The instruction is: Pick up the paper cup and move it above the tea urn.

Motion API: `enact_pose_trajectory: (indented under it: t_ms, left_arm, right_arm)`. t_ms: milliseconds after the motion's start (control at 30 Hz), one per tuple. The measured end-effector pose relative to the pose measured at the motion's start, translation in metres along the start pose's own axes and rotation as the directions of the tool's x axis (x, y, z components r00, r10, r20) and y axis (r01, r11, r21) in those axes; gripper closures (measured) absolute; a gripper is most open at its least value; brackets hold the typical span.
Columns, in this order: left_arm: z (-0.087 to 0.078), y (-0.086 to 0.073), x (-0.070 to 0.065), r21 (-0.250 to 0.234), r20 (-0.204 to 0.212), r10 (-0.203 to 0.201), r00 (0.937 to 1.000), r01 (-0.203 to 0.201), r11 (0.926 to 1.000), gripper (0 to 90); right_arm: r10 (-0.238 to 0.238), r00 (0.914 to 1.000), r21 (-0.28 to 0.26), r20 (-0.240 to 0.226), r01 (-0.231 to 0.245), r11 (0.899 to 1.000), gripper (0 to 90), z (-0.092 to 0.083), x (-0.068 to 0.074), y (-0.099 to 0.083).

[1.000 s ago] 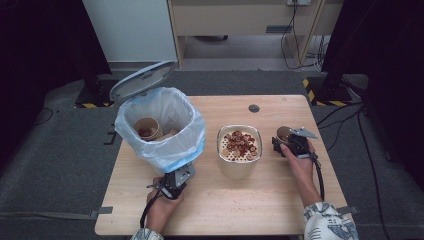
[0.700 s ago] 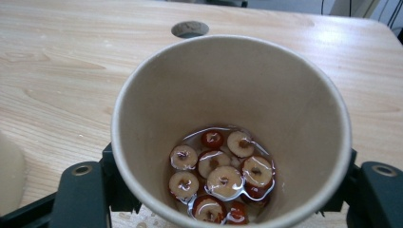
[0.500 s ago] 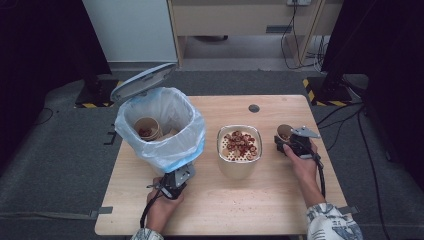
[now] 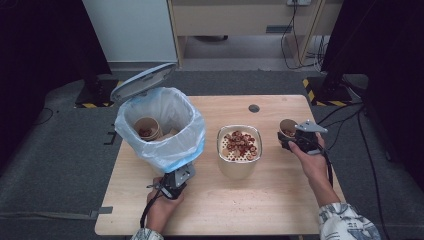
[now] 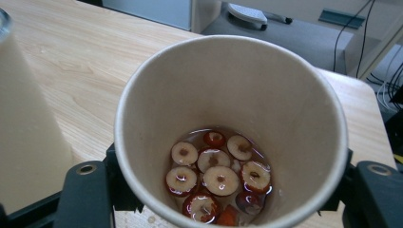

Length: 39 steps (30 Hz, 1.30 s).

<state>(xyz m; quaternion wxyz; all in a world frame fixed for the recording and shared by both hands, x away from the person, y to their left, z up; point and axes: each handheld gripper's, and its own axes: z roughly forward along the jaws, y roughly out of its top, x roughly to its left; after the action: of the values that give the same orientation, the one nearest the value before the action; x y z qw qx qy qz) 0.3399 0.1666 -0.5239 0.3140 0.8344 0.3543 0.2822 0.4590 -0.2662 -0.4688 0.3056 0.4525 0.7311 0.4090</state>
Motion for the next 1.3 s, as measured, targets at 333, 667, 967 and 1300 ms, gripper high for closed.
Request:
enact_pose_trajectory:
  t_ms: [333, 667, 967, 1300]
  left_arm:
    - [0.000, 0.000, 0.000, 0.000, 0.001, -0.001, 1.0000, 0.001, 1.0000, 88.9]
    - [0.001, 0.000, -0.001, -0.003, 0.005, 0.004, 1.0000, -0.004, 1.0000, 88.9]
    - [0.001, 0.000, -0.001, -0.001, 0.008, -0.002, 1.0000, 0.002, 1.0000, 89.1]
    - [0.001, 0.000, 0.000, -0.004, 0.011, -0.009, 0.9999, 0.009, 1.0000, 89.1]
  right_arm:
    - [-0.057, 0.9979, -0.012, -0.030, 0.056, 0.998, 31.6, -0.012, -0.002, 0.024]
    - [-0.094, 0.9939, -0.034, -0.056, 0.093, 0.995, 31.6, -0.022, -0.002, 0.046]
    - [-0.107, 0.9920, -0.028, -0.067, 0.105, 0.994, 31.6, -0.023, -0.003, 0.052]
    - [-0.107, 0.9915, -0.030, -0.074, 0.105, 0.994, 31.6, -0.024, -0.002, 0.057]
